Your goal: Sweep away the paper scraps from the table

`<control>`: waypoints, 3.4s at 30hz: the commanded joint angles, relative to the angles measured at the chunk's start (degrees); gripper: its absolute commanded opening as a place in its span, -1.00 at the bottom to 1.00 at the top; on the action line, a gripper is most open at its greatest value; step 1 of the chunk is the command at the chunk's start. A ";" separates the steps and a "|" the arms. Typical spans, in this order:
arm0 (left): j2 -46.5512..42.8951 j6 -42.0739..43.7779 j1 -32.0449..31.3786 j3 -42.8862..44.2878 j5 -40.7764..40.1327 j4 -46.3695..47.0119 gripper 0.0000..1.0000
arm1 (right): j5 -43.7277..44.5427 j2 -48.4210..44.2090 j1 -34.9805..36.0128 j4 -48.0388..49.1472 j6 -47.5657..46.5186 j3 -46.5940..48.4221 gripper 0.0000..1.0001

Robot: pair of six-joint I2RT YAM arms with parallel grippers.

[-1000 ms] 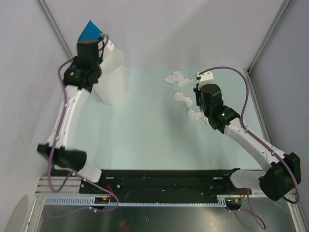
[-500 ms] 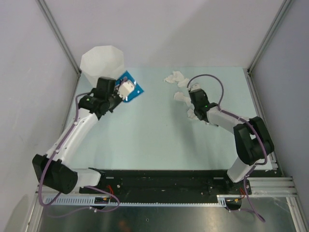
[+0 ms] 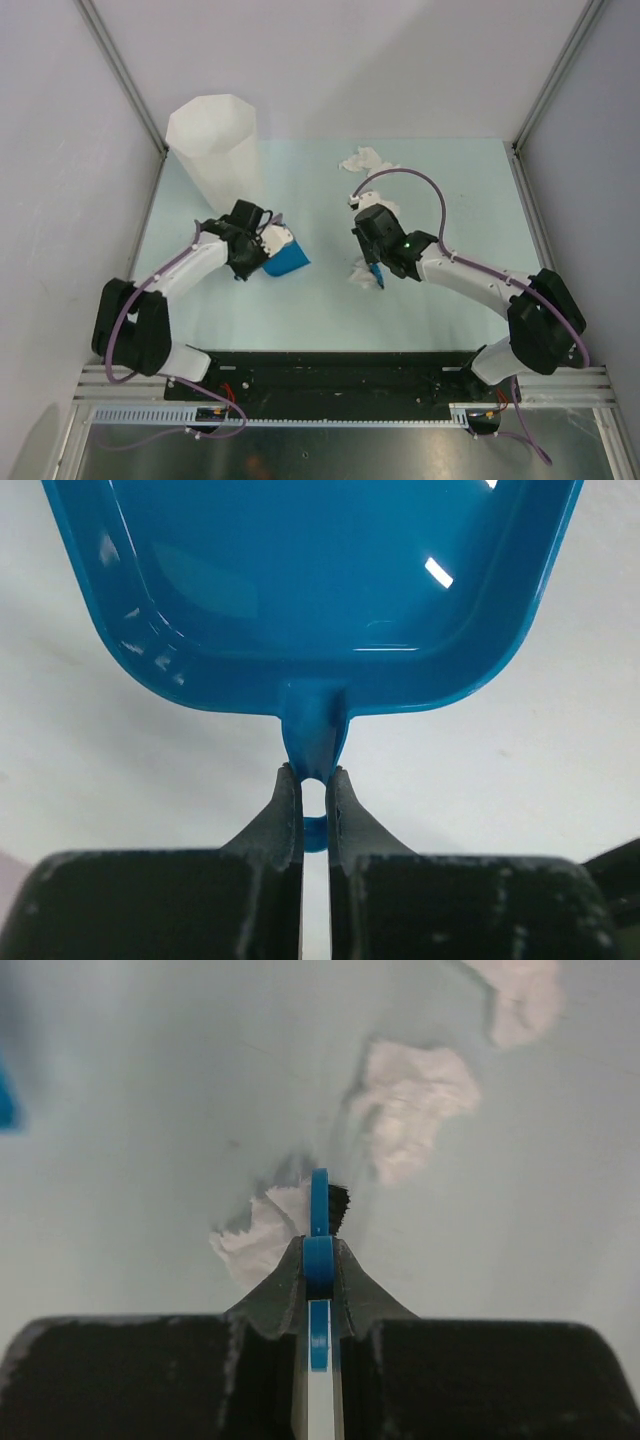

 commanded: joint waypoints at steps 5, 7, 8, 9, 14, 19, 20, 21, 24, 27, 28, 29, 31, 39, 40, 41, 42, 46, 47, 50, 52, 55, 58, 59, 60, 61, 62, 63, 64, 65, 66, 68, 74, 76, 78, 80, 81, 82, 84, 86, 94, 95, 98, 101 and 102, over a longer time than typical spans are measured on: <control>7.67 1.61 -1.09 -3.32 9.69 1.14 -1.00 | -6.15 -2.05 0.90 6.26 8.62 1.40 -1.00; 9.35 1.97 -1.09 -3.41 10.05 1.40 -1.00 | -3.26 -3.46 0.99 5.11 7.74 1.49 -1.00; 10.40 2.05 -1.17 -3.41 10.14 1.58 -0.99 | -1.93 -4.95 0.99 3.89 7.65 1.58 -1.00; 10.67 2.14 -1.26 -3.41 10.14 1.58 -1.00 | 1.65 -5.83 1.16 3.10 7.56 1.58 -1.00; 9.71 3.28 -4.41 -4.98 7.86 1.40 -1.00 | 15.02 -8.30 3.18 -3.22 10.98 1.49 -1.00; 8.66 4.34 -9.78 -6.66 6.97 -0.43 -1.00 | 19.70 -4.97 5.56 -5.26 14.68 1.05 -1.00; 8.83 4.34 -10.75 -6.40 7.32 -0.79 -1.00 | 19.61 -4.44 5.99 -4.39 15.29 0.62 -1.00; 8.92 4.25 -11.19 -6.22 7.50 -1.14 -1.00 | 18.22 -3.91 6.00 -3.77 16.25 0.27 -1.00; 9.18 3.90 -11.98 -5.17 7.76 -2.55 -1.00 | 13.22 -3.38 5.82 3.76 17.75 -3.32 -1.00; 9.18 3.81 -12.51 -4.20 7.32 -3.60 -1.00 | 5.49 -2.59 5.56 12.48 20.91 -6.24 -1.00; 9.18 3.81 -12.60 -4.11 7.50 -3.69 -0.99 | 4.42 -2.07 5.65 13.80 22.05 -6.42 -1.00; 9.10 3.81 -12.60 -3.50 7.67 -3.87 -0.99 | 3.71 -1.37 5.91 16.16 22.33 -6.42 -1.00; 8.83 3.55 -12.43 -3.14 8.11 -3.78 -0.58 | 3.00 -0.92 6.17 17.93 22.59 -6.42 -1.00; 7.78 6.09 -7.33 -5.69 11.62 1.83 0.32 | 4.94 -1.53 5.21 16.36 20.48 -6.59 -1.00; 7.60 6.01 -6.81 -6.39 12.07 2.80 0.33 | 4.94 -1.71 5.21 16.53 20.31 -6.77 -1.00; 7.60 5.58 -6.19 -7.87 13.03 4.03 0.34 | 4.85 -1.97 5.12 16.97 20.22 -7.12 -1.00; 7.43 5.57 -6.01 -8.58 13.65 5.00 0.33 | 4.93 -2.32 5.12 17.06 20.22 -7.21 -1.00; 6.72 5.75 -6.19 -12.63 15.67 8.78 0.29 | 5.72 -2.68 5.12 17.06 20.22 -7.56 -1.00; 6.81 5.66 -6.19 -13.42 15.59 8.96 0.11 | 5.81 -2.59 5.03 16.89 20.22 -7.65 -1.00; 6.64 5.05 -6.18 -14.04 15.32 9.05 -0.65 | 6.60 -2.59 5.12 16.19 20.31 -7.82 -1.00; 6.28 4.61 -6.36 -13.95 13.92 8.96 -1.00 | 7.31 -2.68 5.29 15.83 20.22 -7.91 -1.00; 5.23 1.89 -7.15 -13.25 11.29 6.51 -1.00 | 7.75 -2.85 5.65 15.83 20.13 -8.09 -1.00; 4.27 -0.14 -8.82 -12.46 8.23 3.26 -1.00 | 7.84 -2.94 5.91 16.09 20.22 -8.00 -1.00; 3.91 -0.40 -10.21 -12.63 6.81 2.73 -1.00 | 7.84 -3.03 6.00 16.09 20.22 -8.09 -1.00; 2.78 -0.67 -10.92 -12.55 4.88 1.24 -1.00 | 7.75 -3.12 6.09 16.18 20.22 -8.09 -1.00; 2.16 -0.76 -11.63 -11.94 1.99 0.27 -1.00 | 7.75 -3.20 6.00 16.18 20.13 -8.09 -1.00; 1.37 -0.93 -12.77 -11.41 0.92 -0.87 -1.00 | 7.83 -3.38 6.00 16.18 20.13 -8.09 -1.00; 0.14 -0.93 -13.21 -10.80 -0.92 -2.88 -1.00 | 7.92 -3.73 6.09 16.18 20.22 -8.09 -1.00; -0.57 -0.24 -13.39 -9.40 -2.07 -4.03 -1.00 | 8.01 -3.73 6.09 16.18 20.13 -8.09 -1.00; -0.83 -0.14 -13.48 -8.69 -2.86 -4.83 -1.00 | 8.10 -3.82 6.17 16.27 20.13 -8.09 -1.00; -0.92 -0.05 -13.57 -7.98 -3.92 -5.97 -1.00 | 8.19 -3.82 6.17 16.36 20.22 -8.09 -1.00; -0.31 0.82 -13.74 -6.58 -6.03 -6.76 -0.99 | 8.36 -3.47 6.35 16.88 20.31 -8.26 -1.00; 5.22 2.14 -13.74 -4.11 -5.77 -7.21 -1.00 | 7.66 -2.15 6.26 19.61 19.69 -8.26 -1.00; 6.19 2.23 -13.74 -3.32 -4.90 -7.21 -0.99 | 6.96 -2.15 6.26 20.23 19.52 -8.26 -1.00; 7.07 2.23 -13.74 -2.79 -4.19 -7.21 -1.00 | 4.24 -2.06 6.52 23.53 19.69 -8.26 -1.00; 7.77 2.32 -13.66 -2.18 -3.58 -7.03 -1.00 | -3.44 -1.27 6.96 26.89 20.22 -8.18 -1.00; 8.04 2.23 -13.66 -2.00 -3.23 -7.03 -1.00 | -6.29 -1.01 7.92 29.17 21.09 -7.91 -1.00; 8.21 2.06 -13.57 -1.57 -2.88 -6.95 -1.00 | -8.40 -1.01 8.80 29.80 22.32 -6.61 -1.00; 8.92 2.06 -13.48 -1.12 -1.30 -6.68 -1.00 | -10.79 -0.13 11.43 28.24 22.07 -4.41 -1.00; 9.27 1.79 -13.31 -0.68 0.29 -6.33 -1.00 | -11.41 0.57 11.89 25.51 21.89 -1.50 -1.00; 8.66 1.44 -10.14 -2.70 7.76 -2.73 -1.00 | -3.70 -6.36 9.60 16.36 20.84 -2.29 -1.00; 8.40 1.44 -9.71 -2.79 10.20 -2.55 -1.00 | -2.55 -7.33 9.43 15.92 20.40 -2.29 -1.00; 6.90 0.57 -8.30 -2.27 14.16 -1.85 -1.00 | 0.97 -11.72 7.77 13.99 18.90 -2.29 -1.00; 4.19 -0.67 -7.86 -1.21 15.84 -1.32 -0.99 | 4.31 -16.99 4.70 11.36 17.23 -2.29 -1.00; 3.39 -1.19 -7.77 -0.43 16.02 -1.32 -1.00 | 5.02 -18.48 3.72 9.78 16.71 -2.29 -1.00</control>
